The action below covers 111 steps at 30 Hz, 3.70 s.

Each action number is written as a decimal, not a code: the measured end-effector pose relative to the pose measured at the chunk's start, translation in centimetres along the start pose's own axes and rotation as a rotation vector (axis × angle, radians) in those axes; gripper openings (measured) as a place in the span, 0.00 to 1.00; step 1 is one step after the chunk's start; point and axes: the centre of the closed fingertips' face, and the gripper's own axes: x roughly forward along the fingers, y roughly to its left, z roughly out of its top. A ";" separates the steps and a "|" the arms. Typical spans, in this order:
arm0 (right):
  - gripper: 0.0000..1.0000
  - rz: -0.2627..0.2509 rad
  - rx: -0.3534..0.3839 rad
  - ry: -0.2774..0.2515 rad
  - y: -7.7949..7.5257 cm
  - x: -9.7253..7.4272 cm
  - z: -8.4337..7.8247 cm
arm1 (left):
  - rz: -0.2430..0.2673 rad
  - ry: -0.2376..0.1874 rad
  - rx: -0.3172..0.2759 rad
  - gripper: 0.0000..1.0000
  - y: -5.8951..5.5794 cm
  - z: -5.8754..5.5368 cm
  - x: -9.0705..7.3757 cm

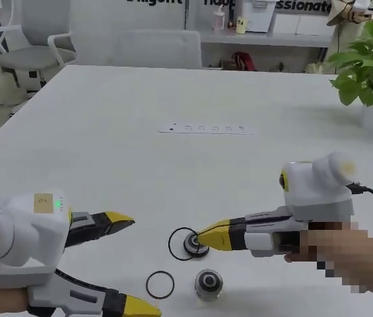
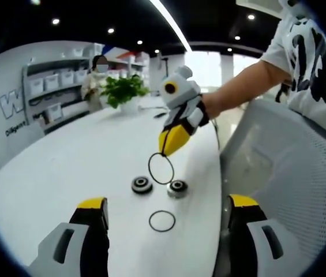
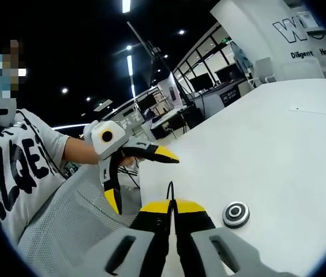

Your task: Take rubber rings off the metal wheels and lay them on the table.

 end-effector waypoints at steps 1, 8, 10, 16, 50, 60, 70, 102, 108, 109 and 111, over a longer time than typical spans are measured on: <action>0.00 0.001 0.000 0.002 0.0 0.1 0.0 | 0.004 -0.003 -0.005 0.86 0.1 0.0 -0.1; 0.00 0.015 -0.002 0.024 0.4 1.0 -0.4 | 0.018 -0.008 -0.011 0.87 0.2 -0.1 -0.5; 0.00 0.018 -0.002 0.030 0.4 1.2 -0.5 | 0.020 -0.009 -0.011 0.87 0.2 -0.2 -0.5; 0.00 0.022 -0.001 0.060 0.1 2.0 -1.3 | 0.028 -0.012 -0.015 0.88 0.2 -0.2 -0.8; 0.00 0.036 0.045 0.164 -0.3 4.6 -4.1 | 0.046 0.005 -0.017 0.90 0.6 -1.5 -1.3; 0.00 0.018 0.067 0.192 -0.8 5.0 -4.9 | 0.045 0.010 -0.012 0.91 0.4 -1.4 -1.3; 0.00 -0.008 0.093 0.211 -1.6 5.2 -5.6 | 0.045 0.014 -0.017 0.91 0.3 -1.5 -1.4; 0.00 -0.048 0.121 0.223 -2.9 5.7 -6.3 | 0.047 0.028 -0.027 0.90 0.7 -2.0 -1.5; 0.00 -0.065 0.117 0.233 -3.3 5.7 -6.6 | 0.046 0.031 -0.030 0.90 0.7 -2.1 -1.4; 0.00 -0.067 0.116 0.234 -3.4 5.7 -6.7 | 0.045 0.031 -0.030 0.90 0.7 -2.1 -1.4; 0.01 -0.074 0.110 0.240 -3.5 5.7 -6.8 | 0.045 0.032 -0.030 0.90 0.8 -2.1 -1.4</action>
